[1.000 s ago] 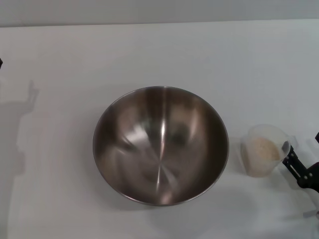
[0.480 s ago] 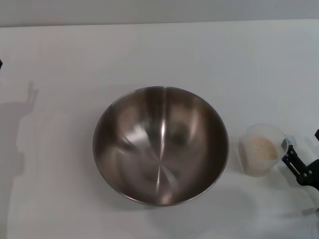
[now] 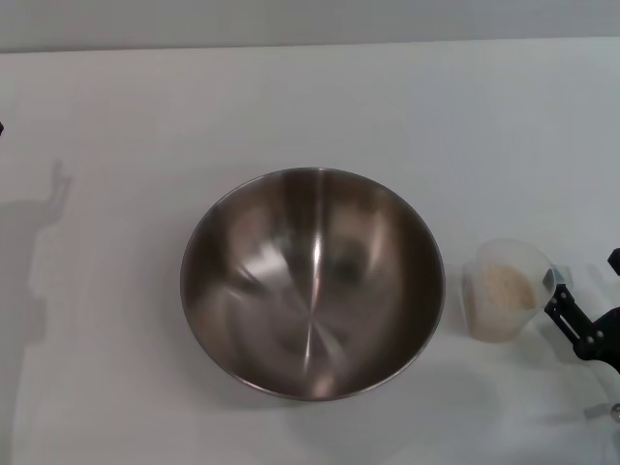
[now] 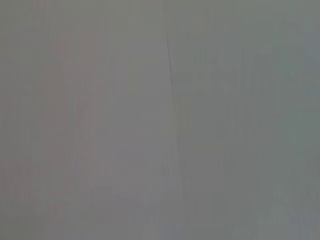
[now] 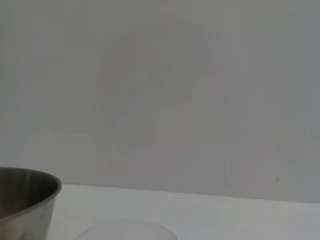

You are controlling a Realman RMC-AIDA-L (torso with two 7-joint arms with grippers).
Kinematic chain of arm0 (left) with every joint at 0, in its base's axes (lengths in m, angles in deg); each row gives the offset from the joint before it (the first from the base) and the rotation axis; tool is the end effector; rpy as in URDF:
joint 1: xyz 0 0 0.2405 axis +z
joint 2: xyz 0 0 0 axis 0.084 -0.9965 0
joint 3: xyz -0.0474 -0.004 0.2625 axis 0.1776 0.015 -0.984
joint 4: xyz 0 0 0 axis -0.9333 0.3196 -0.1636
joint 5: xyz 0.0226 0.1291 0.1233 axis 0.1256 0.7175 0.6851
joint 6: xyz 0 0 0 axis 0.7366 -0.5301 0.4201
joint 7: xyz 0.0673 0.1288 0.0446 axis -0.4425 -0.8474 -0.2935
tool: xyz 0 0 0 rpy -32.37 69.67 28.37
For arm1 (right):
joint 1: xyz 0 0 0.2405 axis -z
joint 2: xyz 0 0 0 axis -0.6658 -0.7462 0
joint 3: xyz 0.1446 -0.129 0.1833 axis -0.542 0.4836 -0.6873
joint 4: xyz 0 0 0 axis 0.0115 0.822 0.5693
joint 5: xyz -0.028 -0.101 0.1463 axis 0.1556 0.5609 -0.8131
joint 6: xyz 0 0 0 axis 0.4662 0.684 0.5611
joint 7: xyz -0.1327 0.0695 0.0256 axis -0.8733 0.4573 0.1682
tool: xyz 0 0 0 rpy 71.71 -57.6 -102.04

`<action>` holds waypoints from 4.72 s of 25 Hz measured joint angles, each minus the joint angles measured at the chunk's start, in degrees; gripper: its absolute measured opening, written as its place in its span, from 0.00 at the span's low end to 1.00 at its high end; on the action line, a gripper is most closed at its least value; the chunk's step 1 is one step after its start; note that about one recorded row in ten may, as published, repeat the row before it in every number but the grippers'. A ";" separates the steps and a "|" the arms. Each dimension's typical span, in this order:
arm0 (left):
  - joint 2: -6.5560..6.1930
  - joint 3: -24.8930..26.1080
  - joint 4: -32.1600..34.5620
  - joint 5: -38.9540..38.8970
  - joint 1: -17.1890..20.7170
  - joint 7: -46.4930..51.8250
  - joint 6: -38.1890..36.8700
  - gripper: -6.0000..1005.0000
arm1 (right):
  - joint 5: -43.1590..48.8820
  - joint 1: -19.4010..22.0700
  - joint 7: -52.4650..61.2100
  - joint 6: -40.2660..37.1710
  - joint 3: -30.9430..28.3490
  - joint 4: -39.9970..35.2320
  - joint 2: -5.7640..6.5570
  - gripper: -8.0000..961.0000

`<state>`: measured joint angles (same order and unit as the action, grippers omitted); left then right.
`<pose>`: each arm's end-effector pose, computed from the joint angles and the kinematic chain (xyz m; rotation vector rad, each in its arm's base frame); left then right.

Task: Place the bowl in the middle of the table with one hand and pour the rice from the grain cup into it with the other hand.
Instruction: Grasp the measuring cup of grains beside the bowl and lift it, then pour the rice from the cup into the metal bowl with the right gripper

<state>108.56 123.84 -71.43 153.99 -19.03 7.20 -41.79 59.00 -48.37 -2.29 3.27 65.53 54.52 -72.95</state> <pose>-0.3255 0.2920 0.0245 -1.3792 -0.4072 -0.6224 0.3438 0.1797 -0.0436 -1.7458 0.5553 0.6384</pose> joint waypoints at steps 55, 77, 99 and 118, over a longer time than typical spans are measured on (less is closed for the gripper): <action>0.18 -1.59 1.19 -0.40 -0.14 0.00 0.41 0.84 | 1.30 -9.60 -13.53 -20.97 -1.85 -0.19 0.00 0.01; 0.18 -1.59 1.24 -0.44 -0.38 0.00 0.90 0.84 | 12.13 -16.32 -79.41 -7.17 -2.65 16.78 -0.36 0.01; 0.27 -2.30 1.00 -0.44 -0.38 0.00 1.03 0.84 | 16.07 -16.49 -119.61 -4.18 -3.55 20.20 -0.36 0.01; 0.27 -2.53 0.93 -0.44 -0.37 0.00 1.02 0.84 | 21.81 -16.10 -140.04 -1.17 -4.04 23.04 -0.35 0.01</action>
<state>108.83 121.31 -70.50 153.55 -19.40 7.19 -40.77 80.80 -64.47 -142.33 2.10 61.49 77.56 -73.30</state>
